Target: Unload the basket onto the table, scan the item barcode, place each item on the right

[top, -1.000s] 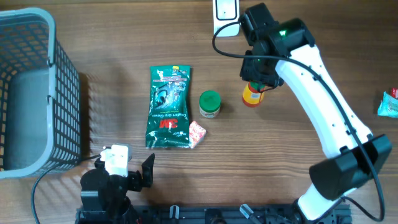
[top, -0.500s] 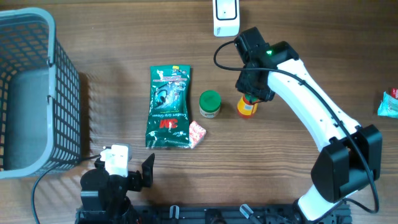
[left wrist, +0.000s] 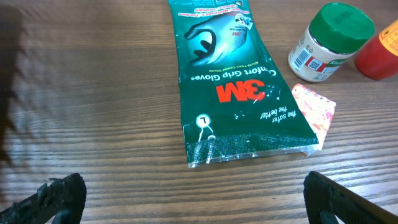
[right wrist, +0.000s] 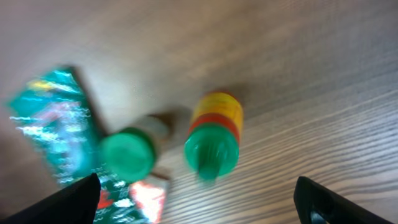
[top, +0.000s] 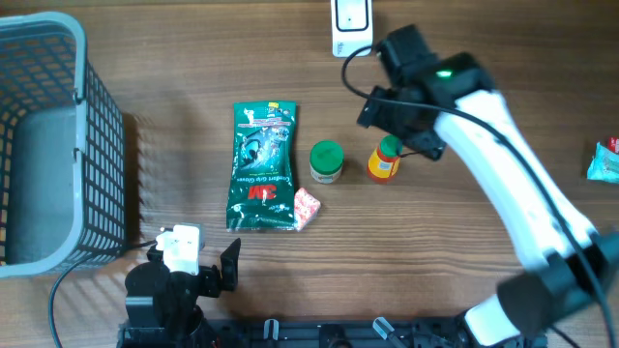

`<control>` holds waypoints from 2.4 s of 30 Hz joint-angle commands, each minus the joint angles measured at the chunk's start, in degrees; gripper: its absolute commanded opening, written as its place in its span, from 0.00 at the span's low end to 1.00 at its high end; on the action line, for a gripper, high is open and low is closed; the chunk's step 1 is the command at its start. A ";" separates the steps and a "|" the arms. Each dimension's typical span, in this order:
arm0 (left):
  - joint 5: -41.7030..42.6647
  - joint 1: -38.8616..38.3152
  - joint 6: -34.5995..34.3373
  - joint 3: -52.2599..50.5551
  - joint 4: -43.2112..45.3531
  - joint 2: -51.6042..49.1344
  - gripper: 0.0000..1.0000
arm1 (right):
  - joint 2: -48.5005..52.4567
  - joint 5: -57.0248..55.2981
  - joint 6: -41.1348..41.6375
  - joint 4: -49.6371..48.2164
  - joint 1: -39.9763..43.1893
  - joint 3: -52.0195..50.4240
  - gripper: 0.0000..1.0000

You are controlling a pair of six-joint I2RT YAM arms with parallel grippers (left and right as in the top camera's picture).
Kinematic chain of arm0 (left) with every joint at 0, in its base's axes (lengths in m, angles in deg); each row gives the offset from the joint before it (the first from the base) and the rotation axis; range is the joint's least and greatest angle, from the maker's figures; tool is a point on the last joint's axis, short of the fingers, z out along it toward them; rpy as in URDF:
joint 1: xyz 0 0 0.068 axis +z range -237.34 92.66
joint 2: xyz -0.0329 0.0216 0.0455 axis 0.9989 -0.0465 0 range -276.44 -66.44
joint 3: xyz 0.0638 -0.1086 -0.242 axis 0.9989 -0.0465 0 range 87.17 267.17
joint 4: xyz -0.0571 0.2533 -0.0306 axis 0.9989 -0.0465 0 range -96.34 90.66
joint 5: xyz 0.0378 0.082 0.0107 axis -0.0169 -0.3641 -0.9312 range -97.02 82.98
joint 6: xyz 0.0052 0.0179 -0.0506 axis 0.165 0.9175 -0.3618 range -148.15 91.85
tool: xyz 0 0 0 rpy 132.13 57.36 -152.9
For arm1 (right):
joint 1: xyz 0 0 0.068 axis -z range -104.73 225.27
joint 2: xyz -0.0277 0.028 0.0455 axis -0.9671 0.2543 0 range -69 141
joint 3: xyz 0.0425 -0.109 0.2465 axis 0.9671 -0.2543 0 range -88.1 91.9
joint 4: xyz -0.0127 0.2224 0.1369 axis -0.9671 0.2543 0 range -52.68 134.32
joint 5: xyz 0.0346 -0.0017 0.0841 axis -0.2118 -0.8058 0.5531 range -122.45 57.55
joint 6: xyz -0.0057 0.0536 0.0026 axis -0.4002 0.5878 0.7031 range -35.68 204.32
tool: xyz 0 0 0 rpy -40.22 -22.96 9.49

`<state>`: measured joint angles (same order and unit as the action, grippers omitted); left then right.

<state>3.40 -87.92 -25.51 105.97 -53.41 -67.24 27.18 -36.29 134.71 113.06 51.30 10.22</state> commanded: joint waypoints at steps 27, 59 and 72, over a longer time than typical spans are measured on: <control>0.68 0.33 -0.35 -0.07 -0.04 0.42 1.00 | 14.56 6.34 -0.96 4.22 1.81 1.90 0.93; 0.68 0.33 -0.35 -0.07 -0.04 0.42 1.00 | 15.17 6.86 -7.34 -4.59 2.08 -8.24 0.44; 0.68 0.33 -0.35 -0.07 -0.04 0.42 1.00 | 15.15 16.81 -11.87 2.60 4.13 -1.86 0.35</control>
<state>3.40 -87.92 -25.51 105.97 -53.41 -67.24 41.09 -25.84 126.06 112.76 53.82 4.28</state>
